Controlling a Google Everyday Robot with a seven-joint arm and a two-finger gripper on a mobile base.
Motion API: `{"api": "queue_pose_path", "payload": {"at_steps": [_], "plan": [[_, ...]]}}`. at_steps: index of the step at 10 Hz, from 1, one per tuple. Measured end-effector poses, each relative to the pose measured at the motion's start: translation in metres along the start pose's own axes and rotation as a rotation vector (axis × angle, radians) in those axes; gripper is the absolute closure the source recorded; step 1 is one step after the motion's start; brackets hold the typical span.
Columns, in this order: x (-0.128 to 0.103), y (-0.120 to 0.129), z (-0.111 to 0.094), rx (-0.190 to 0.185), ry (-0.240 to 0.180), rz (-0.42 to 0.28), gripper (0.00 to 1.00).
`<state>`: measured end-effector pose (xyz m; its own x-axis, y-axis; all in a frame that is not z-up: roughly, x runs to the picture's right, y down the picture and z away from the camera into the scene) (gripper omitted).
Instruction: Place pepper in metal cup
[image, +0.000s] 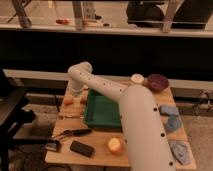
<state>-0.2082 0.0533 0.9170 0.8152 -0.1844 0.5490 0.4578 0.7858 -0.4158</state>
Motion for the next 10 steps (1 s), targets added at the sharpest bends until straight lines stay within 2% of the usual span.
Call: {"api": "queue_pose_path", "payload": {"at_steps": [3, 6, 8, 10], "plan": [[0.001, 0.000, 0.009, -0.011, -0.008, 0.003, 0.20], [-0.014, -0.005, 0.017, -0.016, -0.015, -0.021, 0.20], [-0.020, -0.007, 0.019, -0.017, -0.006, -0.029, 0.20], [-0.013, -0.006, 0.019, -0.020, 0.024, -0.003, 0.20]]}}
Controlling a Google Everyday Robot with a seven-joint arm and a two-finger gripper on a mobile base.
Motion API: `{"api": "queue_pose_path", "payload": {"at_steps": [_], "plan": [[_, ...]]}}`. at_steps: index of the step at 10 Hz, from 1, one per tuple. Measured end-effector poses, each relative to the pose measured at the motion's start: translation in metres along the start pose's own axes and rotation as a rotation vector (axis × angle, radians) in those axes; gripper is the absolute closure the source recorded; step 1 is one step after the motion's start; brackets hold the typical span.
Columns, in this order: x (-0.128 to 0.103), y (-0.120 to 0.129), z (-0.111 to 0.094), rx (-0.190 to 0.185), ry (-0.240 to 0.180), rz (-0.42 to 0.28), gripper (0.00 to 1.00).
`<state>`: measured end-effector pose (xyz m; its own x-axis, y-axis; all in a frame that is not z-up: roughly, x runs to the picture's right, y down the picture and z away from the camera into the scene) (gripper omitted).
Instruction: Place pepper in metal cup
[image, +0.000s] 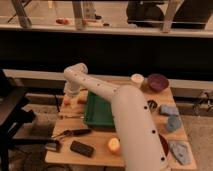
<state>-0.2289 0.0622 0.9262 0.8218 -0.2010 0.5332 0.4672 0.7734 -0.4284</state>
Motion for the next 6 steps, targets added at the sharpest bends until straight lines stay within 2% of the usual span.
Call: {"api": "queue_pose_path", "payload": {"at_steps": [3, 6], "plan": [[0.011, 0.005, 0.003, -0.019, 0.040, 0.051, 0.20], [0.022, 0.009, 0.006, -0.031, 0.053, 0.087, 0.21]]}}
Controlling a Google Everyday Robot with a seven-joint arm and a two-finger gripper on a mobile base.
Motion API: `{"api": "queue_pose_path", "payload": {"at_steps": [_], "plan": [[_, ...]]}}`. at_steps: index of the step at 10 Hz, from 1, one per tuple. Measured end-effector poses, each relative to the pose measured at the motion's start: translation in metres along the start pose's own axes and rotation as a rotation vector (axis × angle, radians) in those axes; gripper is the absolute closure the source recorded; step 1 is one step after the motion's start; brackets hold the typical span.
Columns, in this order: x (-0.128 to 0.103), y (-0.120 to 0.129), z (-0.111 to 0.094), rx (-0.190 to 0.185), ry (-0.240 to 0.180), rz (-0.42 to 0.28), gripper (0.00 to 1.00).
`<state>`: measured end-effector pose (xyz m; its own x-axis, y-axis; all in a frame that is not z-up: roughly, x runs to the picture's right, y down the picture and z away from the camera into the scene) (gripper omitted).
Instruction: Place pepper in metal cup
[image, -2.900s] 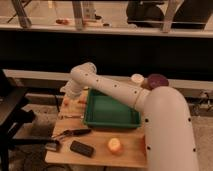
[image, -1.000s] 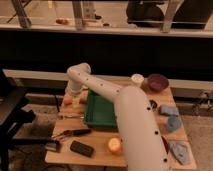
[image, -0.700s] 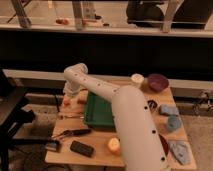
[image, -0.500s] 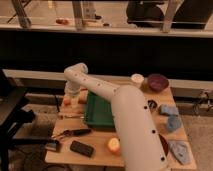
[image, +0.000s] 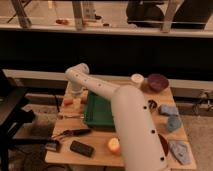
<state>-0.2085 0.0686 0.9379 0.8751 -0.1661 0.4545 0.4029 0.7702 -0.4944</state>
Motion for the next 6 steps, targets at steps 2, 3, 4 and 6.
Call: {"api": "queue_pose_path", "payload": {"at_steps": [2, 3, 4, 6], "plan": [[0.0006, -0.0007, 0.0038, -0.004, -0.001, 0.007, 0.28], [0.0031, 0.0002, 0.0063, -0.013, 0.002, 0.013, 0.28], [0.0025, -0.0005, 0.0094, -0.019, 0.003, 0.012, 0.28], [0.0019, -0.0023, 0.0119, -0.027, 0.007, 0.008, 0.28]]}}
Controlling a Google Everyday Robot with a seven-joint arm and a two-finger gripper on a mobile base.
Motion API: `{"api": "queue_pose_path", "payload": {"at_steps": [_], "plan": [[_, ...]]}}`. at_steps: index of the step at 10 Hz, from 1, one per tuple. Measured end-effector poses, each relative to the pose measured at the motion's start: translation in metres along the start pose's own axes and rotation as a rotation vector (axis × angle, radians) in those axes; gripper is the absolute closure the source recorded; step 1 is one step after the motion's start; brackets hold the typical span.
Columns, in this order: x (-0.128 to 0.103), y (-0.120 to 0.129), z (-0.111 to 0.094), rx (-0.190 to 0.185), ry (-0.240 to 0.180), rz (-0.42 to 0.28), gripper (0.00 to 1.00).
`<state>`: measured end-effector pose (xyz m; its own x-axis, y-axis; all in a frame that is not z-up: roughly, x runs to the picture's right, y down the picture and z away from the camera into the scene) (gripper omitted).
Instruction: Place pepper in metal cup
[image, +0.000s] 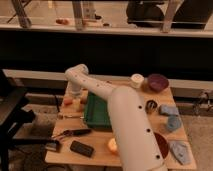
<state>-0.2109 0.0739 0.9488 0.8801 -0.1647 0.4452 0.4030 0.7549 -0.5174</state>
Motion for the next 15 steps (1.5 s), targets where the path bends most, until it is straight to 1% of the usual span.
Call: {"api": "queue_pose_path", "payload": {"at_steps": [3, 4, 6, 8, 10, 12, 13, 14, 15], "plan": [[0.004, -0.002, 0.005, -0.019, 0.013, 0.001, 0.28], [0.006, -0.003, 0.004, -0.022, 0.019, 0.003, 0.30], [0.006, -0.005, 0.001, -0.024, 0.027, 0.003, 0.40], [0.005, -0.008, -0.003, -0.027, 0.035, -0.006, 0.56], [0.006, -0.008, -0.002, -0.040, 0.037, -0.009, 0.57], [0.010, -0.005, 0.004, -0.062, 0.040, -0.011, 0.57], [0.011, -0.003, 0.007, -0.071, 0.041, -0.013, 0.59], [0.012, 0.000, 0.009, -0.077, 0.042, -0.014, 0.69], [0.012, 0.003, 0.008, -0.083, 0.043, -0.016, 0.77]]}}
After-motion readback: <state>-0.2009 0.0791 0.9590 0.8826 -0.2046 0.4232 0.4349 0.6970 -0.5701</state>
